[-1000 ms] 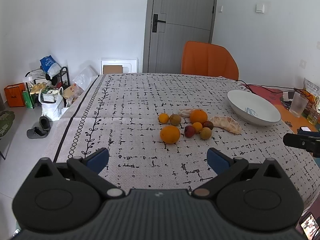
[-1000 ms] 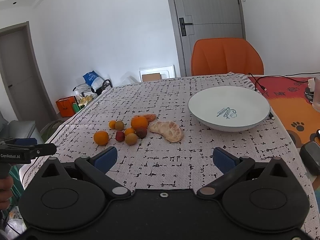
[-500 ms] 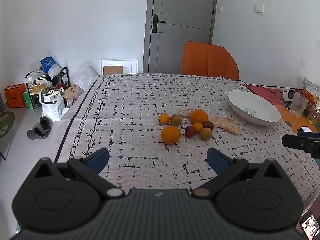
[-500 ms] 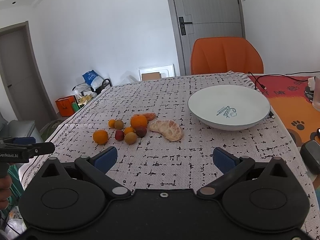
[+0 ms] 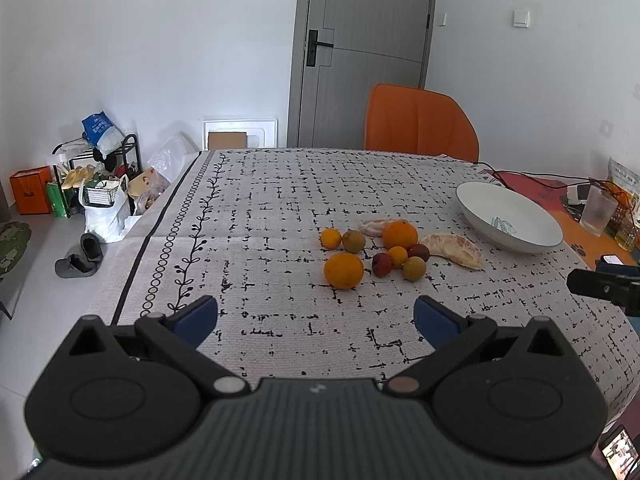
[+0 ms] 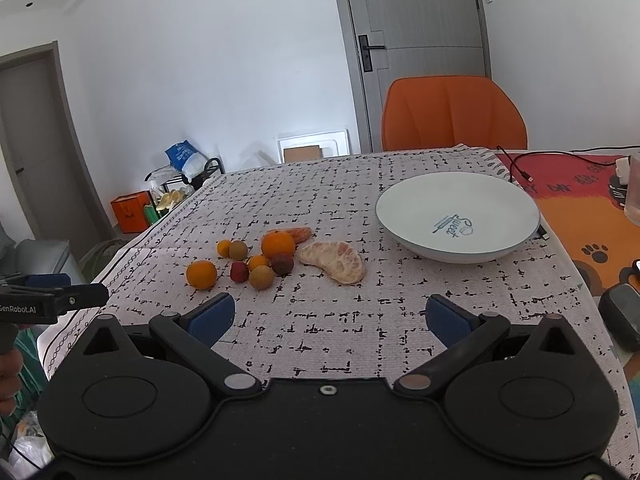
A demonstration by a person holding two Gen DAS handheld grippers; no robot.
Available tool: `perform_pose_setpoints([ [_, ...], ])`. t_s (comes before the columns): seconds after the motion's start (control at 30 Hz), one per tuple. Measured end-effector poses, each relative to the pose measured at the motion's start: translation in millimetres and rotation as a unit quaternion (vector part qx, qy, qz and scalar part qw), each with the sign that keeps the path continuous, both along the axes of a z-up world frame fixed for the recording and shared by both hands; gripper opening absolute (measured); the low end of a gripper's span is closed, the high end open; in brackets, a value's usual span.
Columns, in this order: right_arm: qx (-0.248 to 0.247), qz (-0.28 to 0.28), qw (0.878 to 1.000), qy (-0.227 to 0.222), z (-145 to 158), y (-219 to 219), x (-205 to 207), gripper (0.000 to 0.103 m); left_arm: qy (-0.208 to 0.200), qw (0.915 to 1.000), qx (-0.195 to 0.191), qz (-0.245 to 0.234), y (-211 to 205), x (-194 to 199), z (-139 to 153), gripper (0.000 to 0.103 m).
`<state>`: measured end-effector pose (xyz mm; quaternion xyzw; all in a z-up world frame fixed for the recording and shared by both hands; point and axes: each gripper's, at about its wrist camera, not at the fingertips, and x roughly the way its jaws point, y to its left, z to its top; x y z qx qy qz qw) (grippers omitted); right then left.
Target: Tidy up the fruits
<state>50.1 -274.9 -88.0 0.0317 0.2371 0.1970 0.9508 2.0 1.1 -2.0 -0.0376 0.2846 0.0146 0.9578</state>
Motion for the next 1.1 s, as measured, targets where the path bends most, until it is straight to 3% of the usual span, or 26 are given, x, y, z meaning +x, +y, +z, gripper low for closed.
perform_pose_setpoints([
  [0.5,0.004,0.017,1.0,-0.001,-4,1,1,0.103,-0.009,0.9998,-0.013,-0.015,4,2,1,0.103],
  [1.1,-0.003,0.028,0.999,-0.018,-23,10,35,0.103,-0.016,0.9991,-0.031,-0.023,5,44,-19,0.101],
])
